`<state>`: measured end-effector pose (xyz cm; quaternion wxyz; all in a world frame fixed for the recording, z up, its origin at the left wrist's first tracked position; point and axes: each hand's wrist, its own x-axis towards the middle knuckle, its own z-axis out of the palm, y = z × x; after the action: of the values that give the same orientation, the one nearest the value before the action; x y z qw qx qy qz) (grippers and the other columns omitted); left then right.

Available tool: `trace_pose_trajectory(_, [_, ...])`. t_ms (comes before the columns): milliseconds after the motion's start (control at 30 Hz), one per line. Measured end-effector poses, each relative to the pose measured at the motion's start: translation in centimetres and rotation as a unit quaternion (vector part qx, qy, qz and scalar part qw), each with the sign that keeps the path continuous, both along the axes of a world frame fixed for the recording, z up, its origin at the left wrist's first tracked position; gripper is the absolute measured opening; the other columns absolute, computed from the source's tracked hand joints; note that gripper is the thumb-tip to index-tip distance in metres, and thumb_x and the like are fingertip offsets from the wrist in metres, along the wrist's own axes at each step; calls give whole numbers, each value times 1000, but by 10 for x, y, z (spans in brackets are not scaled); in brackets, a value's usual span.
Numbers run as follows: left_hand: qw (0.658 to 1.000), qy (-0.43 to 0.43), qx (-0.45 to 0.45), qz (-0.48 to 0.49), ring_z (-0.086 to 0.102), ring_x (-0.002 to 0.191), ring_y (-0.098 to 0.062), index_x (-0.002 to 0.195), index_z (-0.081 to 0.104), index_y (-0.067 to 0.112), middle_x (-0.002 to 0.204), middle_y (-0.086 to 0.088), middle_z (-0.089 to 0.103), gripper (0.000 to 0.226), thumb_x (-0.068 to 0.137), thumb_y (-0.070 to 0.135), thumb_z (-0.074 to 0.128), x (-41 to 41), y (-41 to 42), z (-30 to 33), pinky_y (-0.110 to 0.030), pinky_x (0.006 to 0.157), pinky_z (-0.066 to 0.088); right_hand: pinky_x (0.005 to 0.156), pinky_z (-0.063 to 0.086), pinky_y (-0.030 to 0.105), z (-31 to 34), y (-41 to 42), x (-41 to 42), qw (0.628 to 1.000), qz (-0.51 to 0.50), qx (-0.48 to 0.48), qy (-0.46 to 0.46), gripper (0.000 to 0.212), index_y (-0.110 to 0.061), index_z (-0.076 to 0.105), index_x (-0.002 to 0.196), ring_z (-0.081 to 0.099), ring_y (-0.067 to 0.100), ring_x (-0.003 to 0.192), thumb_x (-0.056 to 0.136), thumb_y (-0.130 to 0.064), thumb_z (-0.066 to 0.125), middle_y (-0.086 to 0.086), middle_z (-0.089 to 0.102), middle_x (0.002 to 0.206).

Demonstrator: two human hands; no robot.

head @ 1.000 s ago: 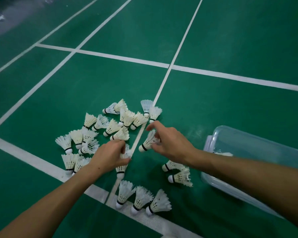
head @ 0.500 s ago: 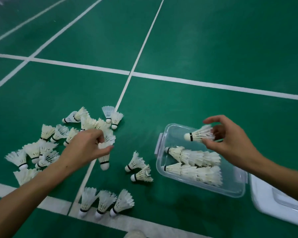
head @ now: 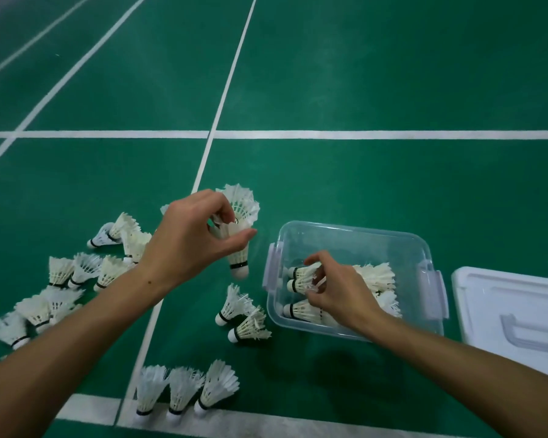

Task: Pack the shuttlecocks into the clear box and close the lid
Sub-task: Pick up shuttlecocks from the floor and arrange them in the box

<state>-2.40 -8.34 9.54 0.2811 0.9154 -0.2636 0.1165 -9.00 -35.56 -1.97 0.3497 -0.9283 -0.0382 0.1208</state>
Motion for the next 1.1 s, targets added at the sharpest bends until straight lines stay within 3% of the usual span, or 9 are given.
trace_pose_trajectory(333, [1000,9,-13,-24,60,71,-9,84,64,16,80,9,62,38,82,49,84,-11,-9,-12,-31,61,52,83,61,37,-10,6,17,995,37,49,73,61,-22,51,135,67,11,85,85,-7,81,-9,66,90])
trace_pose_trajectory(567, [994,43,-5,-104,61,75,-14,86,63,18,85,10,61,36,84,48,84,-16,-13,-12,-37,65,54,85,59,23,6,-11,11,987,8,135,88,72,-28,51,139,70,2,88,79,-24,91,-9,75,93])
trace_pose_trajectory(633, [990,46,5,-129,60,75,-16,86,63,19,85,9,60,36,85,49,84,-15,-15,-12,-38,65,53,89,60,29,18,-23,7,987,-17,147,69,71,-30,53,138,70,3,92,78,-34,91,-9,74,97])
trace_pose_trajectory(733, [985,54,18,-164,58,73,-12,86,64,19,84,10,59,36,83,46,86,-12,-21,-12,-33,65,52,84,63,35,43,-40,1,985,-44,169,16,64,-33,57,133,71,4,97,79,-32,91,-11,74,104])
trace_pose_trajectory(867, [972,72,38,-221,54,70,-8,85,64,17,82,11,59,36,82,45,87,-7,-41,-10,-25,63,47,86,61,31,80,-47,-3,980,-8,175,-92,54,-35,62,129,66,7,112,83,-26,89,-16,65,126])
trace_pose_trajectory(967, [964,86,42,-248,51,68,-6,84,64,18,81,13,57,35,81,44,88,-4,-55,-9,-17,63,41,90,58,28,88,-43,0,976,44,152,-146,44,-32,69,124,63,11,119,85,-22,88,-14,60,130])
trace_pose_trajectory(1100, [958,86,52,-268,53,67,-10,84,64,19,80,11,58,36,81,47,88,-1,-66,-11,-29,62,47,89,60,36,77,-40,2,972,62,158,-161,20,-23,78,106,65,12,116,88,-17,85,-8,64,124])
